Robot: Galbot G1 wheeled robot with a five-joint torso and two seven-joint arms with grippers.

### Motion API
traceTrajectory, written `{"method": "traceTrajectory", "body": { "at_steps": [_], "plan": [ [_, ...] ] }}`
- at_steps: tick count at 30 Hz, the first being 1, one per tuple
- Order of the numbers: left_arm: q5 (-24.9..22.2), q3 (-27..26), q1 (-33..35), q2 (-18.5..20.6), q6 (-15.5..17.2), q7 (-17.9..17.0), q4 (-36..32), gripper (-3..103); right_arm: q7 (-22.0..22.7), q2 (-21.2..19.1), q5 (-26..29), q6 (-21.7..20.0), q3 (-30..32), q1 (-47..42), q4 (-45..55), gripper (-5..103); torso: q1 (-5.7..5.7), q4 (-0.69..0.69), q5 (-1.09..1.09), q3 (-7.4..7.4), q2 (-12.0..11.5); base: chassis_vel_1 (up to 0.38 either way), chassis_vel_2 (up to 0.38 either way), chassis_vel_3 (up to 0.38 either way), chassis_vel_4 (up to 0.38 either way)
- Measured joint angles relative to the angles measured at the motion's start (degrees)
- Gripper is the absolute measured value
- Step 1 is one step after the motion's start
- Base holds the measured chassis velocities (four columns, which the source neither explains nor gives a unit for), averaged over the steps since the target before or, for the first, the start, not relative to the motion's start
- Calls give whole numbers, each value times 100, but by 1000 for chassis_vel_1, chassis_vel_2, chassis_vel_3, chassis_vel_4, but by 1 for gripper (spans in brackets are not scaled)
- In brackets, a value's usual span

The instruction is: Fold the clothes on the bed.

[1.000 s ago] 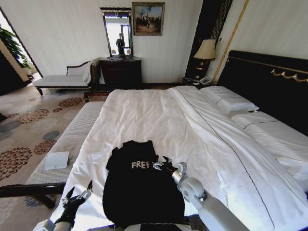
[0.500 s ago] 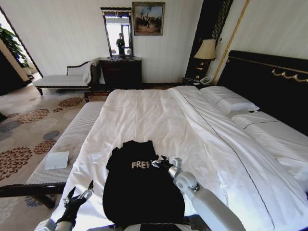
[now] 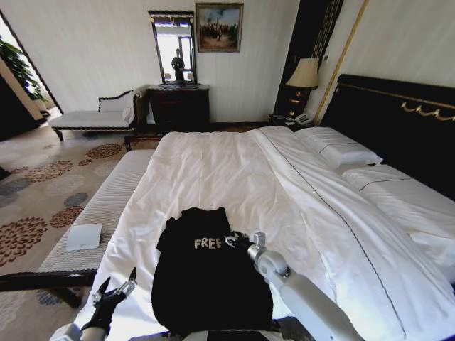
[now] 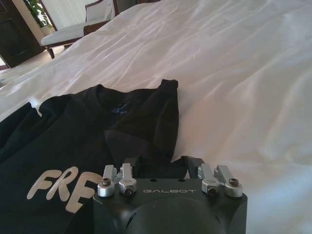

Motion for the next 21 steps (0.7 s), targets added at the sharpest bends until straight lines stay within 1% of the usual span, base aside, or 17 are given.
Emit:
{"method": "traceTrajectory", "body": {
  "at_steps": [4, 6, 9, 10, 11, 12, 13, 14, 15, 21],
  "plan": [
    [-16, -2, -11, 15, -2, 1, 9, 100, 25, -39, 79, -26, -16, -5, 29, 37, 0, 0, 0, 0, 0, 0, 0, 0, 0],
    [-21, -5, -12, 18, -2, 1, 12, 100, 31, -46, 96, -37, -17, -9, 56, 37, 0, 0, 0, 0, 0, 0, 0, 0, 0],
    [-38, -19, -17, 22, -5, 1, 19, 100, 50, -61, 127, -60, -15, -38, 155, 21, 0, 0, 0, 0, 0, 0, 0, 0, 0],
    [-38, -19, -17, 22, -5, 1, 19, 100, 50, -61, 127, -60, -15, -38, 155, 21, 0, 0, 0, 0, 0, 0, 0, 0, 0],
    [-42, -24, -17, 19, -7, 2, 20, 100, 58, -69, 136, -67, -1, -60, 209, 16, 0, 0, 0, 0, 0, 0, 0, 0, 0],
    [-43, -24, -17, 19, -8, 2, 20, 100, 59, -70, 139, -68, 1, -63, 218, 16, 0, 0, 0, 0, 0, 0, 0, 0, 0],
    [-50, -30, -17, 15, -14, 2, 22, 100, 68, -90, 155, -85, 31, -101, 298, 5, 0, 0, 0, 0, 0, 0, 0, 0, 0],
    [-53, -30, -17, 15, -20, 3, 25, 100, 70, -103, 160, -93, 46, -122, 341, 5, 0, 0, 0, 0, 0, 0, 0, 0, 0],
    [-55, -30, -17, 15, -22, 4, 28, 100, 71, -115, 160, -102, 59, -146, 375, 2, 0, 0, 0, 0, 0, 0, 0, 0, 0],
    [-58, -33, -17, 17, -24, 5, 28, 100, 73, -148, 158, -122, 88, -208, 447, 0, 0, 0, 0, 0, 0, 0, 0, 0, 0]
  ]
}}
